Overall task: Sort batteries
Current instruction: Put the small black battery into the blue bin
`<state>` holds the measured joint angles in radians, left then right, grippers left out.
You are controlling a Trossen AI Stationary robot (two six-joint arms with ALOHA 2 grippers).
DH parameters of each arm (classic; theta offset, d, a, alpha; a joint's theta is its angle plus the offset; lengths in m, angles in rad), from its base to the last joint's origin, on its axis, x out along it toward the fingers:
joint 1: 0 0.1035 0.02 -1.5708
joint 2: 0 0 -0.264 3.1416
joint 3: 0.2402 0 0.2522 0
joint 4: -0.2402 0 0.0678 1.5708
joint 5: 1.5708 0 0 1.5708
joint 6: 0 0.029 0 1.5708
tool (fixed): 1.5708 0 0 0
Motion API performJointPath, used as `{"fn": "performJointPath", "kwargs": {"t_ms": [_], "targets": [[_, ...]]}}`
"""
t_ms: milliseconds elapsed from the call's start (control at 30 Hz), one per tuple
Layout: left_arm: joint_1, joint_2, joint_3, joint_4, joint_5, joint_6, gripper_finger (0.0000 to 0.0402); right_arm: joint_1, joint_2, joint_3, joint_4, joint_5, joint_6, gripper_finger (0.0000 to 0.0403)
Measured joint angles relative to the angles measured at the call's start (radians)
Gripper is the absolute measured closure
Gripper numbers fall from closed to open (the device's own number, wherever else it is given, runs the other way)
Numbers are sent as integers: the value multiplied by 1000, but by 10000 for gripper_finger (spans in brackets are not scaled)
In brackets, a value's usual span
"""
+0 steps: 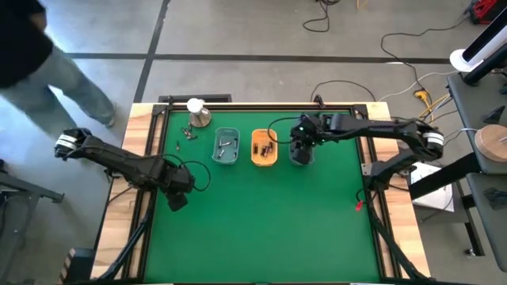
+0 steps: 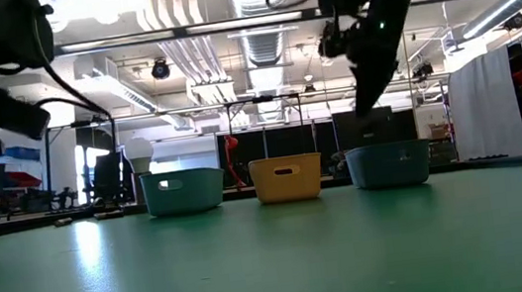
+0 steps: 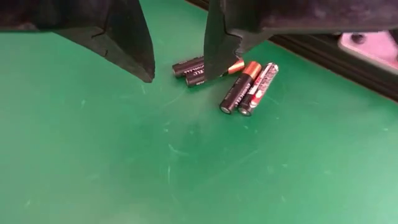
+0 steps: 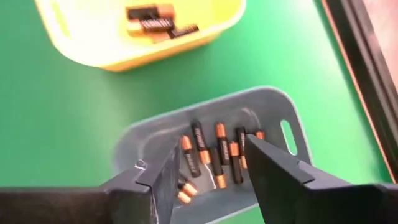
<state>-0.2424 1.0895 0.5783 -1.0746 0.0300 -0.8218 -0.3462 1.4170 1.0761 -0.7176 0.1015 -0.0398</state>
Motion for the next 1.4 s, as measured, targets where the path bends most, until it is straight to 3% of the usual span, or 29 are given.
{"fn": "performJointPath", "kwargs": {"t_ms": [233,867,1067,1167,1300,1400], "targets": [[-7,81,-38,48,93,29,320,89,-98,-2,1,-4,74,237],[-63,302,-31,85,75,107,325,133,-83,-3,-1,4,120,239],[-71,286,9,63,66,97,325,133,-80,-3,5,4,119,246],[-71,244,57,25,55,34,323,133,-84,-3,7,4,119,246],[-71,206,42,-15,80,-109,306,133,-85,-3,10,4,118,236],[-71,216,30,1,95,-130,287,133,-85,-3,12,4,117,227]]}}
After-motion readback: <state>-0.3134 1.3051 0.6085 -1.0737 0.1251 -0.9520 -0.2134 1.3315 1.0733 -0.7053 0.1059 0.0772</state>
